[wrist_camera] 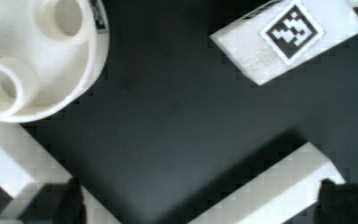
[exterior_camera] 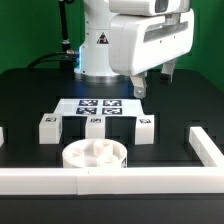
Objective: Assemble stool
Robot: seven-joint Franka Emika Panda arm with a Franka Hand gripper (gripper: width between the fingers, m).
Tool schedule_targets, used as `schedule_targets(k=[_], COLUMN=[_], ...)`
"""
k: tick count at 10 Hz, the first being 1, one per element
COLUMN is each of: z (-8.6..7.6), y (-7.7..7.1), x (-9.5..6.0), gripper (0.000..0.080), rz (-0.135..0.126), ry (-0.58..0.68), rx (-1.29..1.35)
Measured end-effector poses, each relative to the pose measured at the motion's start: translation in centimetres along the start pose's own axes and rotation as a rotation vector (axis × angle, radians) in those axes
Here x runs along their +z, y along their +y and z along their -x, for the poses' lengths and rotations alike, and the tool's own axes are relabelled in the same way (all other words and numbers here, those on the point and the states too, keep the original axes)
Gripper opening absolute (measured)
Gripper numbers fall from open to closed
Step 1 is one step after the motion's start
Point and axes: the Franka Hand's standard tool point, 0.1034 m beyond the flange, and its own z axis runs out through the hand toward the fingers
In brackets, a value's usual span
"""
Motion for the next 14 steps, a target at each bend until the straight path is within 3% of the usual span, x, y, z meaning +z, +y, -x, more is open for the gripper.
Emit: schedule_targets(k=[5,6,7,9,10,14], z=[0.2,0.8,1.7,3.6,3.7,4.1], y=[0.1,0.9,2.6,5.1,6.1,7.3], x=[0.1,0.6,1.9,4.1,5.0,6.3], gripper=[0.0649,0.0649,0.0649,0.0649,0.0649,0.0649], rz=[0.000,0.009,0.038,0.037,0.034,0.022], ry=[-0.001,0.004,0.027,0.027,0.027,0.023], rx=[-0.007,-0.072,-0.170,-0.242,-0.249,-0.249])
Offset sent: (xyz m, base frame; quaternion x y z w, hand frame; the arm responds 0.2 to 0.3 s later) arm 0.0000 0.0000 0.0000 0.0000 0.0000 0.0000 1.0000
